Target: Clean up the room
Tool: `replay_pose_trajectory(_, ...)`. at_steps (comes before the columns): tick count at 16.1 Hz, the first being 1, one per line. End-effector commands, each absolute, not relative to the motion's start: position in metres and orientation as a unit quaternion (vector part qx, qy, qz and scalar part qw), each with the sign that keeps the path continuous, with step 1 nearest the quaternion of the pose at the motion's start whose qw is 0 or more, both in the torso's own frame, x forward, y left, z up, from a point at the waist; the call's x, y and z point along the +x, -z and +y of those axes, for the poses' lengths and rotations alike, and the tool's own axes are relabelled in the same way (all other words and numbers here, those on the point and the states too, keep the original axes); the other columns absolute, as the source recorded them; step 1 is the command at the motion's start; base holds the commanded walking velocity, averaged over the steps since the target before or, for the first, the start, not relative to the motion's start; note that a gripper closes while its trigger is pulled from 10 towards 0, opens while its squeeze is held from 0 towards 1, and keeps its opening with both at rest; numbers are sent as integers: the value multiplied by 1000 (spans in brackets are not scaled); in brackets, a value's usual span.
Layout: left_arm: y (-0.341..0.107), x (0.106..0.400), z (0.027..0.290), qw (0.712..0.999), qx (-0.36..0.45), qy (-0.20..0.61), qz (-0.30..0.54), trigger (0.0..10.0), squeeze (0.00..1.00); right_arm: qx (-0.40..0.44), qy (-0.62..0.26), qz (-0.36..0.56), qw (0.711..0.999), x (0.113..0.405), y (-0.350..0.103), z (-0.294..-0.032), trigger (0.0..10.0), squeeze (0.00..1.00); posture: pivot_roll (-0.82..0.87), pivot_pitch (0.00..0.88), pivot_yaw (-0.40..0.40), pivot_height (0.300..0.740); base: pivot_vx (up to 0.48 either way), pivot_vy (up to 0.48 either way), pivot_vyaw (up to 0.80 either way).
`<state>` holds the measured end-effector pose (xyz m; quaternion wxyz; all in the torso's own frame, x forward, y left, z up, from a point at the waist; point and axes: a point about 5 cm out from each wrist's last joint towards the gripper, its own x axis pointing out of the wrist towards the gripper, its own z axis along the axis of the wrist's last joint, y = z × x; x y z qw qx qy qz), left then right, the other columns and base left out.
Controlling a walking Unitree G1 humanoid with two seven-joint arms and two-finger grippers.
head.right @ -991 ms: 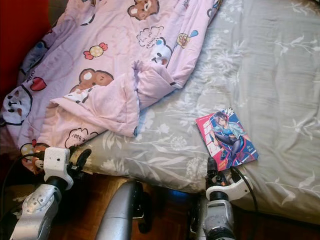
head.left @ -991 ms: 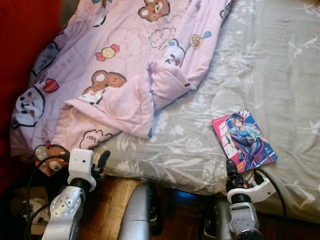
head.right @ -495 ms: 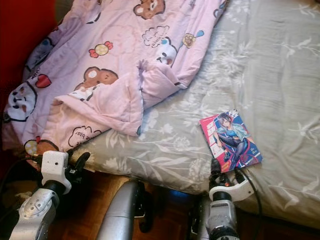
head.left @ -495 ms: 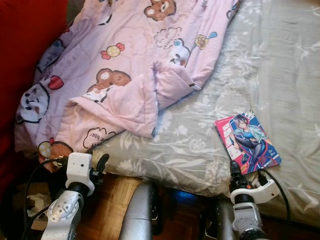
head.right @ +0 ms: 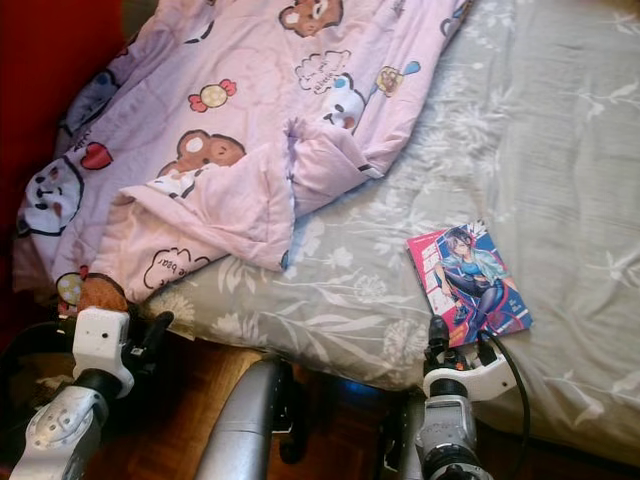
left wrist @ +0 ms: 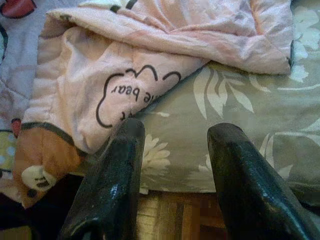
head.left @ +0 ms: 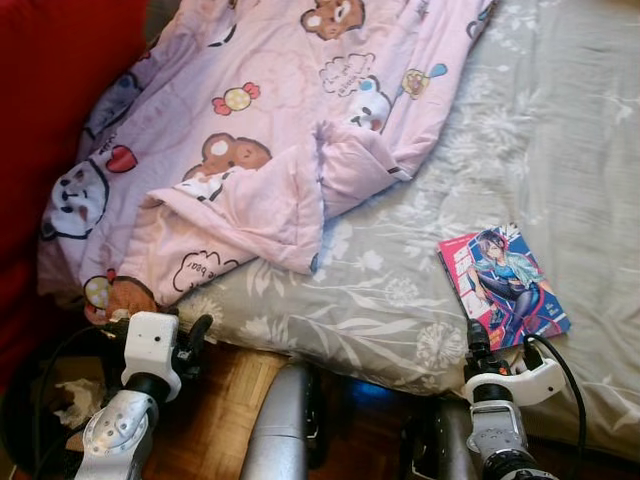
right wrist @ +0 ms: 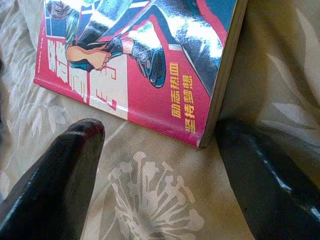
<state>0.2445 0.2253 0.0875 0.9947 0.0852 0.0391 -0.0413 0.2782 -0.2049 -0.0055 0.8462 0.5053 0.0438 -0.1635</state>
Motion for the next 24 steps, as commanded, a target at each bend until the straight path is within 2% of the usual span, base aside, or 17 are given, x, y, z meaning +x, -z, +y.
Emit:
replay_pose_trajectory(1, -82, 234, 232, 994, 91, 35, 59, 10000, 0, 516, 182, 71, 834, 264, 20, -200, 10000, 0, 339, 476, 182, 645, 0, 0, 0)
replay_pose_trajectory(12, -93, 219, 232, 992, 102, 38, 66, 10000, 0, 526, 185, 72, 827, 264, 21, -197, 10000, 0, 390, 537, 204, 645, 0, 0, 0)
replay_pose_trajectory(16, -93, 219, 229, 992, 100, 40, 69, 10000, 0, 525, 224, 90, 816, 244, 36, -204, 10000, 0, 381, 540, 199, 645, 0, 0, 0)
replay_pose_trajectory(20, -93, 218, 228, 992, 101, 40, 69, 10000, 0, 531, 224, 83, 813, 246, 34, -204, 10000, 0, 388, 535, 197, 645, 0, 0, 0)
replay_pose_trajectory(21, -94, 217, 228, 992, 102, 39, 69, 10000, 0, 537, 222, 76, 811, 252, 30, -204, 9569, 0, 394, 535, 200, 645, 0, 0, 0)
replay_pose_trajectory(22, -94, 215, 228, 991, 104, 40, 69, 10000, 0, 537, 218, 75, 811, 257, 27, -203, 0, 0, 402, 536, 202, 645, 0, 0, 0)
replay_pose_trajectory(24, -94, 213, 230, 991, 106, 38, 71, 10000, 0, 541, 215, 68, 810, 261, 24, -202, 0, 0, 404, 541, 203, 645, 0, 0, 0)
